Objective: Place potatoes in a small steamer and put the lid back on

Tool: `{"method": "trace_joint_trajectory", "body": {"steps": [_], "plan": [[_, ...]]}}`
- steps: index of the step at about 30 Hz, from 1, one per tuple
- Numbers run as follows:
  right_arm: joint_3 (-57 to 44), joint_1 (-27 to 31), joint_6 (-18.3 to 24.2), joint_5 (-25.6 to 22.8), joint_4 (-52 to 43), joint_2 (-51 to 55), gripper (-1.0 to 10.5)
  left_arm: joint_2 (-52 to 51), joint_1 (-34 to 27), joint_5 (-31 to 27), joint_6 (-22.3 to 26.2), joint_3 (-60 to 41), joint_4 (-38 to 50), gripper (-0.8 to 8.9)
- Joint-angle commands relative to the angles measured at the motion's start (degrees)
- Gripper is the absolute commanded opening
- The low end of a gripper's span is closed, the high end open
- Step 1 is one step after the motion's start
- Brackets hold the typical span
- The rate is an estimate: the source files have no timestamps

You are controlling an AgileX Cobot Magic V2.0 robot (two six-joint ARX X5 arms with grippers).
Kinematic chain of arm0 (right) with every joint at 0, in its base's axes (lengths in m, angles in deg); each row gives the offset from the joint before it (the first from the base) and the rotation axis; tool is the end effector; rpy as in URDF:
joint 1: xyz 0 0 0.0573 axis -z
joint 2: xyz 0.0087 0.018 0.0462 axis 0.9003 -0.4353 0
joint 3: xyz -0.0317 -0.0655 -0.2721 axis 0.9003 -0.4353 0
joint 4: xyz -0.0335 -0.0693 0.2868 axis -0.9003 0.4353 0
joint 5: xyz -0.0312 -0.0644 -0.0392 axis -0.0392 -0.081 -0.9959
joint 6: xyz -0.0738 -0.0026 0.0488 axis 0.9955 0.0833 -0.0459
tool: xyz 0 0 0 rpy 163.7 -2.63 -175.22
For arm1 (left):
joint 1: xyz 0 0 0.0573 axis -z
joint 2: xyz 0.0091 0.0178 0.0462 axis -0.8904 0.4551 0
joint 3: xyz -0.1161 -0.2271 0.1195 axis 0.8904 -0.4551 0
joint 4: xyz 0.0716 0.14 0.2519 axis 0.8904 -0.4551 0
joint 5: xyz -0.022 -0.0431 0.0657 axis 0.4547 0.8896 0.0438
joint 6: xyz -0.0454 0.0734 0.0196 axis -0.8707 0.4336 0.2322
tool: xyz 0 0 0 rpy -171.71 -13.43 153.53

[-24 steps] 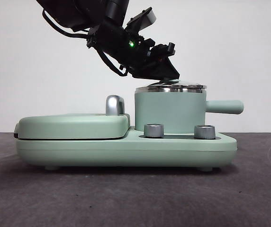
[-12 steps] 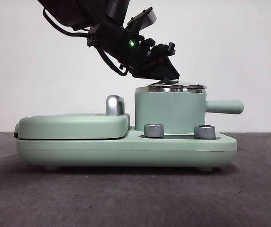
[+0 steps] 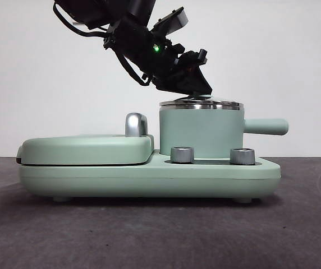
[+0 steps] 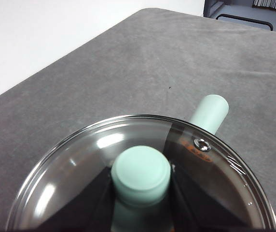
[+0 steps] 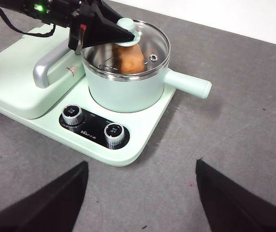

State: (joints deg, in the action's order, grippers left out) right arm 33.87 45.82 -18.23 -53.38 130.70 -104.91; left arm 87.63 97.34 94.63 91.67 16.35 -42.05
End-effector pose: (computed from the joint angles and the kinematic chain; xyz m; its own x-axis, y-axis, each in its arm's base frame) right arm 0.1396 0.0548 0.3450 0.8092 0.3777 -0.4500 -0.4195 0.9077 0.0076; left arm 0.4393 -0.3295 0.2454 0.5577 -0.7581 -0.3379 0.8216 0.5620 0.0953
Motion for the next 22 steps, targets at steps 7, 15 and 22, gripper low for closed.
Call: {"method": "trace_joint_trajectory", "body": {"steps": [7,15,22], "plan": [[0.28,-0.20,-1.01,-0.15,-0.33,-0.37,3.5,1.20,0.52,-0.31,1.38,1.55,-0.26,0.13],[0.28,-0.20,-1.03,-0.09,-0.31,-0.37,3.5,1.22,0.55,-0.26,1.33,1.55,-0.90,0.13],[0.28,-0.20,-1.07,0.00,-0.31,-0.37,3.5,1.22,0.44,-0.28,1.33,1.55,-1.75,0.13]]}}
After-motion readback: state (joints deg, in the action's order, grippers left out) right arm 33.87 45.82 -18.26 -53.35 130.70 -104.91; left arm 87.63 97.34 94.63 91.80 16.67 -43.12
